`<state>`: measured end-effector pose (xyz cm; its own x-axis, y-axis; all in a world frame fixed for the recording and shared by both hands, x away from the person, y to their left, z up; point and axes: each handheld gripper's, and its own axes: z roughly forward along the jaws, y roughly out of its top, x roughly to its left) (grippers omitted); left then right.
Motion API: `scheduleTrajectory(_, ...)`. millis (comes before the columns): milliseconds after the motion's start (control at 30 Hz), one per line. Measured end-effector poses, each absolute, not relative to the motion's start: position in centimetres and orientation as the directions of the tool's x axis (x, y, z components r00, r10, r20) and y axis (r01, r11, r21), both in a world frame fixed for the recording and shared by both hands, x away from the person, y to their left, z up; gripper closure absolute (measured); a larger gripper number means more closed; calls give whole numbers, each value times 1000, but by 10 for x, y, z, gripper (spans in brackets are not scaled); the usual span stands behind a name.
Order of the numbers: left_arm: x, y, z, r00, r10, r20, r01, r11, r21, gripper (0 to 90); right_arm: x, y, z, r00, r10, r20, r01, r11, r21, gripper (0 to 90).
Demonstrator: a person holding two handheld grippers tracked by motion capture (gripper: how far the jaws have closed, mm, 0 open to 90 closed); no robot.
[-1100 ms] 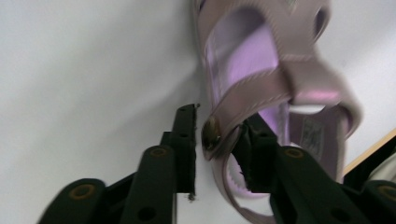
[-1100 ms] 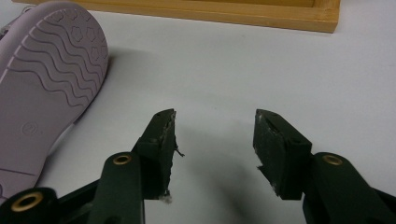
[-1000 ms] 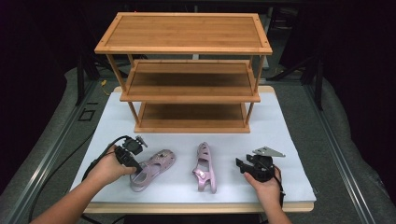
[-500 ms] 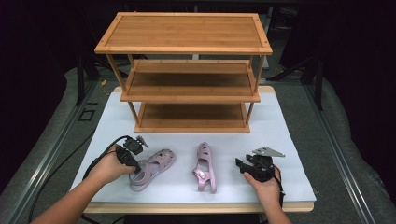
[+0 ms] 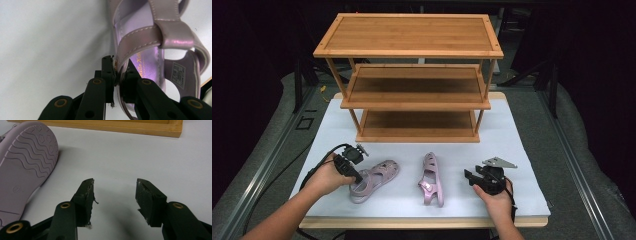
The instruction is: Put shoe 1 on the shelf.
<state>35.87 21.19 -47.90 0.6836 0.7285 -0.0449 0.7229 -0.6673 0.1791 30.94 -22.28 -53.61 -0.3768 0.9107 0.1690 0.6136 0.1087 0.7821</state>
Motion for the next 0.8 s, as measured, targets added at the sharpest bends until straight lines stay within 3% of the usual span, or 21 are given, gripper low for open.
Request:
scheduleTrajectory(233,359,224,-472,653,754,-68,741,-618,263,831,309,-223,-536,-375,911,170,614,107,782,487)
scheduleTrajectory(533,347,240,-463,610,781,-135,729,-487,481,831,309,-223,-536,-374,911,176,615,102,782,487)
scheduleTrajectory(800,334,253,-448,588,795,-146,661,-369,654,832,310,-224,-536,-373,910,180,614,97,783,487)
